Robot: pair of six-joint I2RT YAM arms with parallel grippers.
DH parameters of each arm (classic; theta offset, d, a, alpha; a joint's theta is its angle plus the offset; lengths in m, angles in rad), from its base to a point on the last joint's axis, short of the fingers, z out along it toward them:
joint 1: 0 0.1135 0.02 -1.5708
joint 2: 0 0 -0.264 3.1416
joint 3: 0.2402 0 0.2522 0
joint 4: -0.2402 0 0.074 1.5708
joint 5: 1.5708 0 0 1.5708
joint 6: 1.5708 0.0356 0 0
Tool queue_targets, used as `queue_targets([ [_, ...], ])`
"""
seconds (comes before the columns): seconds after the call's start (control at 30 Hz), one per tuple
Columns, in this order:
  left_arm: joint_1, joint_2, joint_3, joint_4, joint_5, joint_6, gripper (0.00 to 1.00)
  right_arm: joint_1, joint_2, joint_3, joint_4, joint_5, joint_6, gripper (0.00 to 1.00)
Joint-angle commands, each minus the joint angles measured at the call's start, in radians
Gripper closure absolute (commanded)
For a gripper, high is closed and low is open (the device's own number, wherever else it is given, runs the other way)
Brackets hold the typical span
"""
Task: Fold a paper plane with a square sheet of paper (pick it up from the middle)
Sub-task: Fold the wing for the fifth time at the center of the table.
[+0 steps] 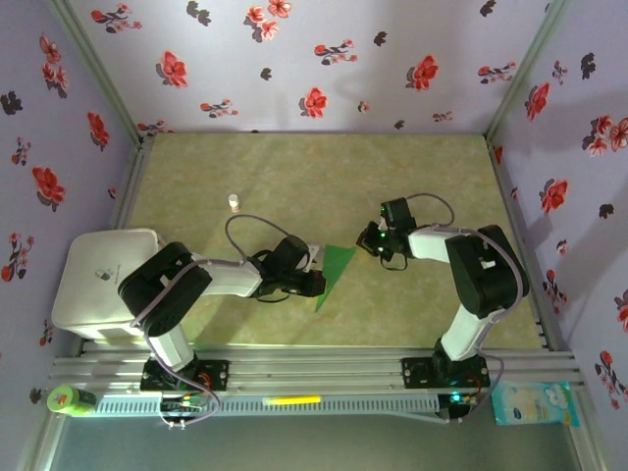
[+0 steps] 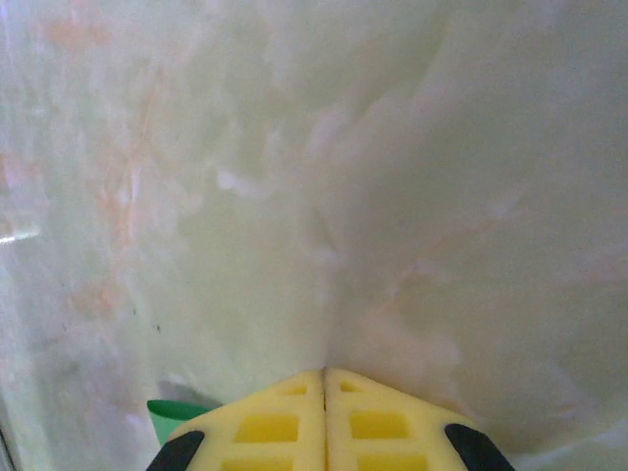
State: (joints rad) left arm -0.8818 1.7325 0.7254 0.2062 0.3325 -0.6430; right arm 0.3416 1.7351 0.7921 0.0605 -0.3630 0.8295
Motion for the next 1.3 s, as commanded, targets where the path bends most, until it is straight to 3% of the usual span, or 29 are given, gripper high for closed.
queue_targets([
  [0.0, -0.02, 0.065, -0.063, -0.208, -0.025, 0.028, 1.0, -0.012, -0.022, 0.009, -0.029, 0.061, -0.012, 0.93],
  [0.3, -0.021, 0.052, -0.062, -0.202, -0.028, 0.02, 1.0, 0.043, -0.209, -0.076, 0.066, -0.031, 0.029, 0.9],
  [0.53, -0.02, 0.045, -0.048, -0.212, -0.03, 0.024, 1.0, 0.176, -0.131, -0.091, 0.089, -0.07, 0.058, 0.93],
  [0.77, -0.019, 0.032, -0.033, -0.221, -0.031, 0.02, 1.0, 0.181, -0.055, -0.102, 0.077, -0.052, 0.076, 0.97],
  [1.0, -0.019, -0.03, -0.009, -0.242, -0.029, 0.007, 1.0, 0.177, -0.035, -0.116, -0.04, 0.057, 0.028, 1.0],
  [1.27, -0.018, -0.121, 0.134, -0.313, -0.029, -0.029, 1.0, 0.177, -0.036, -0.141, -0.015, 0.049, 0.045, 1.0],
])
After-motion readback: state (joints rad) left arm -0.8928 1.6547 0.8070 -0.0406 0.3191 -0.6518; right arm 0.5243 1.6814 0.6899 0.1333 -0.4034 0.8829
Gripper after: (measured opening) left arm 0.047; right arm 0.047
